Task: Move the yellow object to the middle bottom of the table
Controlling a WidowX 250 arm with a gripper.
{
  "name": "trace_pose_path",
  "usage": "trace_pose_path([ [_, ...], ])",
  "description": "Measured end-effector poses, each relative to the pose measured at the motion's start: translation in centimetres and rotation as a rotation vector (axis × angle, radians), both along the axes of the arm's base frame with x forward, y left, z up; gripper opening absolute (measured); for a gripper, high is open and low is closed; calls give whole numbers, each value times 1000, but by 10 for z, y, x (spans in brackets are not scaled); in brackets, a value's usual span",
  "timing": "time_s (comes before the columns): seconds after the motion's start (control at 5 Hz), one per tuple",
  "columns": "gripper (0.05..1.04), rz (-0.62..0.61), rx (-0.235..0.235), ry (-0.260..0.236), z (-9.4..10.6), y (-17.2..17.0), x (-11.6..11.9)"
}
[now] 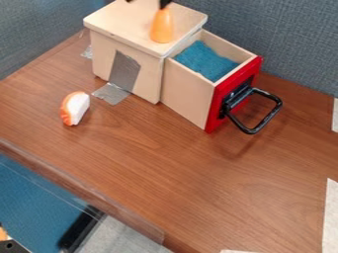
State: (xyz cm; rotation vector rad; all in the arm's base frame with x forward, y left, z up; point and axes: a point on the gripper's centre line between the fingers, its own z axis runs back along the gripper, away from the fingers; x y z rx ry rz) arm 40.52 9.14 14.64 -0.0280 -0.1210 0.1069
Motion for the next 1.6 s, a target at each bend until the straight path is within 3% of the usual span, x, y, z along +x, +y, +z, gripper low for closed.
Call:
trace_pose_path([
  [0.2, 1001, -29, -5, 27, -16, -24, -1],
  [0.8, 1000, -21, 42, 53, -32, -36, 7],
  [1.0, 940, -22, 46, 56, -34, -36, 8],
  [1.2, 670, -26, 54, 55, -37, -35, 8],
  [1.6, 622, -67, 50, 62, -38, -41, -9],
])
